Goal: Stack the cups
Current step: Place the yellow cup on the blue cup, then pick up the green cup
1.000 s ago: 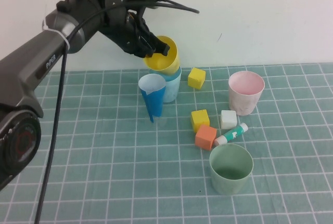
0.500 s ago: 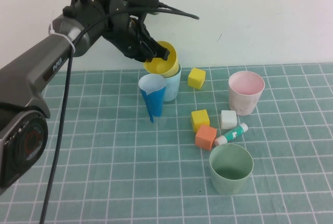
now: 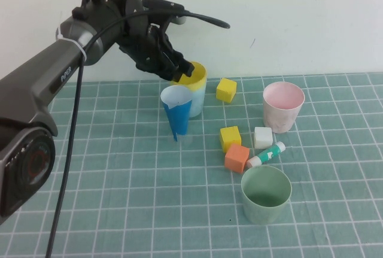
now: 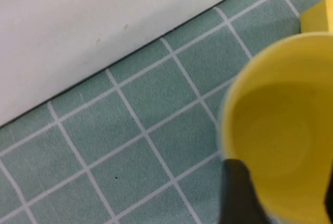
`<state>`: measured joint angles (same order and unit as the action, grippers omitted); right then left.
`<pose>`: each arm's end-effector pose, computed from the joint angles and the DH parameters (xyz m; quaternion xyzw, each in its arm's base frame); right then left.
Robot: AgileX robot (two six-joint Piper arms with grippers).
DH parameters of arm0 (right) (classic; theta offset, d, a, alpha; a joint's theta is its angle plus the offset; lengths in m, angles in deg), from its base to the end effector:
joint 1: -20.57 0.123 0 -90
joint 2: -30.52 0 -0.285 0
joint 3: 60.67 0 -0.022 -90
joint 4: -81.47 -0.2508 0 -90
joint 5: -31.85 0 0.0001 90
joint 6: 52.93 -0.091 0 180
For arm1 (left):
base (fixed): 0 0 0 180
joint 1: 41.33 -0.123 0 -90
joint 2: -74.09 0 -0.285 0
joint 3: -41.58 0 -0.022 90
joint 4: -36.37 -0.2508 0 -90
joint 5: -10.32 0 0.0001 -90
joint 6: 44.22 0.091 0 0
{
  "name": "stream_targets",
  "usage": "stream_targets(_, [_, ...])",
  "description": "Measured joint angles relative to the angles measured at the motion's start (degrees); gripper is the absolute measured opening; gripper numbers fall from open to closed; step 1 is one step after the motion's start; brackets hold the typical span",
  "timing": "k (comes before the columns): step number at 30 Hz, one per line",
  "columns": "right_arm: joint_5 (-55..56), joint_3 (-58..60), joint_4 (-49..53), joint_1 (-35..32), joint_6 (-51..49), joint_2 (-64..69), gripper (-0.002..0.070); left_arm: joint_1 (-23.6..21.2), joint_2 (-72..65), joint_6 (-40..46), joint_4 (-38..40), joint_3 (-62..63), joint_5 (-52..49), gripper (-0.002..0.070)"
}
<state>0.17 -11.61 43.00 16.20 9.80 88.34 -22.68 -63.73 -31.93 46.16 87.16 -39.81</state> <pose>0.1596 0.0177 0.2541 -0.2551 0.8690 0.0329 0.4227 0.4872 -0.1770 0.2554 0.2220 0.9171 -0.0973 0.3164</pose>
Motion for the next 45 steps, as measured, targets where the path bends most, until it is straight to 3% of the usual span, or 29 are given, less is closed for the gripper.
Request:
stream_targets(2, [0.0,0.0,0.0,0.0,0.0,0.0,-0.0003,0.0,0.0,0.0,0.0,0.42,0.0,0.0349])
stream_targets(6, [-0.29,0.0,-0.53,0.0,0.0,0.0,-0.0003,0.0,0.0,-1.42,-0.16,3.58,-0.37,0.0375])
stream_targets(9, [-3.71,-1.76,-0.92,0.0,0.59,0.91,-0.0003,0.0,0.57,-4.25,-1.71,7.49,-1.38,0.0314])
stream_targets(15, [-15.07,-11.21,-3.93,0.0,2.6,7.82,-0.0003,0.0,6.21,-6.65,-9.79,15.18,-5.69,0.0068])
stream_targets(17, [-17.15,-14.29,-4.08,1.06,2.83,11.51,-0.0003,0.0,9.55,-6.67,-13.22,16.39,-7.82,0.0029])
stream_targets(21, [-17.4,-18.99,-3.14,8.38,3.31,18.61,-0.0002,0.0,16.58,-5.89,-15.92,16.77,-13.26,0.0007])
stream_targets(27, [-12.36,-25.46,5.29,22.54,-0.14,29.12,-0.0002,0.0,27.02,-2.4,-13.93,15.8,-21.5,0.0002])
stream_targets(32, [-11.97,-32.05,7.38,24.41,-4.51,35.69,0.0002,0.0,35.5,-1.36,-11.42,7.99,-22.25,0.0002])
stream_targets(35, [-12.76,-34.87,7.54,24.41,-5.22,38.45,0.0064,0.0,41.18,-1.12,-10.21,0.09,-22.25,0.0002])
stream_targets(41, [-15.86,-37.42,7.68,24.41,-5.6,44.22,0.0375,0.0,55.27,-1.85,-7.09,-24.38,-15.06,0.0002])
stream_targets(45, [-15.67,-37.56,7.91,24.41,-5.6,48.69,0.044,0.0,64.72,-2.29,-3.56,-42.01,-2.21,0.0001])
